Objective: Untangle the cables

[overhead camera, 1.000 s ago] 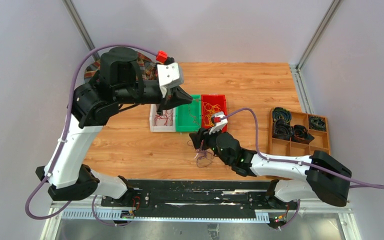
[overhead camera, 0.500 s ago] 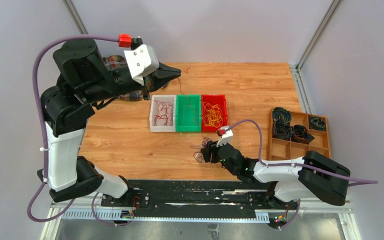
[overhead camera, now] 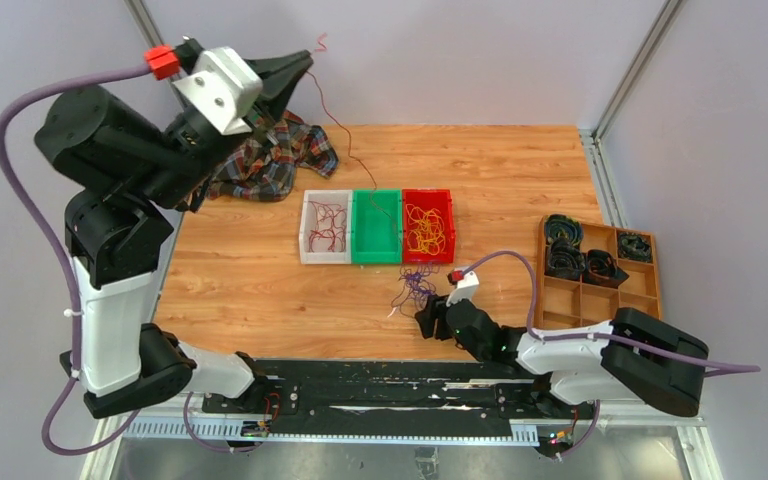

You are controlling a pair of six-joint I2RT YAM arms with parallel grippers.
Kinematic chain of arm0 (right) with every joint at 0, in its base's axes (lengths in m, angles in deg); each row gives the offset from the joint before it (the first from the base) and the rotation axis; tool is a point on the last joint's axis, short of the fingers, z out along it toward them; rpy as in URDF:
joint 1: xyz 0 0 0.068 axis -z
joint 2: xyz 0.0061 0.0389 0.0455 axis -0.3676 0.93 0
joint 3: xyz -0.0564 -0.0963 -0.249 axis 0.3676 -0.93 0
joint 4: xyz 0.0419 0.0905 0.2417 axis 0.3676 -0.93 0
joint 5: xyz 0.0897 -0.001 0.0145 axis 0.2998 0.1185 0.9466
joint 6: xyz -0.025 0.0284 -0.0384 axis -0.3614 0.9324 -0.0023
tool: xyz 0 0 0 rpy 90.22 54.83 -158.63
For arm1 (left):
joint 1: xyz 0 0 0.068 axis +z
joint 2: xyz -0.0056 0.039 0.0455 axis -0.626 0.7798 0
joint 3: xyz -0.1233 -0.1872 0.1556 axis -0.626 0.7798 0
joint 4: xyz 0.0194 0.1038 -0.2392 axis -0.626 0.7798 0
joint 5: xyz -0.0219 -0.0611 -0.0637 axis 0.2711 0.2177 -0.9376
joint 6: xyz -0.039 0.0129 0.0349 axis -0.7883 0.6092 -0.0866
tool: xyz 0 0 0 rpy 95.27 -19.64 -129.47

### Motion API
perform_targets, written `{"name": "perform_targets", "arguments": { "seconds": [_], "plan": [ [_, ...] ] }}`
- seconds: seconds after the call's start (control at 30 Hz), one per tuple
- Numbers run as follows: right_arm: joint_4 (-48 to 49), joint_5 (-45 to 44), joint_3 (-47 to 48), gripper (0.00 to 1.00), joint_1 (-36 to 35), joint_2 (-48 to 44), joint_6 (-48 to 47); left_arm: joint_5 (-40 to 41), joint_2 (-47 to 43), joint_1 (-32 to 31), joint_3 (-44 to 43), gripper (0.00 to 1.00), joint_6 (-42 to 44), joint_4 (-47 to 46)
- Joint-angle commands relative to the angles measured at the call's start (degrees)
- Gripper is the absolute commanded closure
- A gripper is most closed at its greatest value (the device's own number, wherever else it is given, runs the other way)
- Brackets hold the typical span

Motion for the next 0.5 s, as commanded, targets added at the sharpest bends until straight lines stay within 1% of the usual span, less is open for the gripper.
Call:
{"name": "perform_targets", "arguments": {
  "seconds": [0.0, 0.1, 0.2, 0.23, 0.37, 0.47],
  "plan": [
    [-2.86, -1.52, -2.35, 0.42, -0.56, -3.20, 2.72, 7.44, -1.70, -0.40, 0.31, 1.00, 1.64, -13.20],
    [-4.76, -3.89, -3.55, 0.43, -0.56, -5.44, 3.63, 7.39, -1.67, -0.40, 0.21, 0.99, 1.30, -14.30],
    [-7.91, -3.80, -3.49, 0.42, -0.56, -9.57, 3.32, 5.75, -1.24, -0.40, -0.47, 1.00, 0.19, -12.27],
    [-9.35, -3.52, -2.85, 0.40, -0.60, -11.64, 2.17, 4.98, -1.24, -0.40, -0.23, 1.00, -0.42, -11.17],
    [-14.83, -3.24, 2.88, 0.21, -0.80, -20.92, -4.97, 2.75, -2.50, -0.38, 3.47, 1.00, -1.98, -10.33],
    [-16.24, 0.16, 9.21, 0.19, -0.97, -24.66, -11.26, 1.89, -2.78, -0.40, 5.10, 0.99, -2.12, -9.84]
  ]
}}
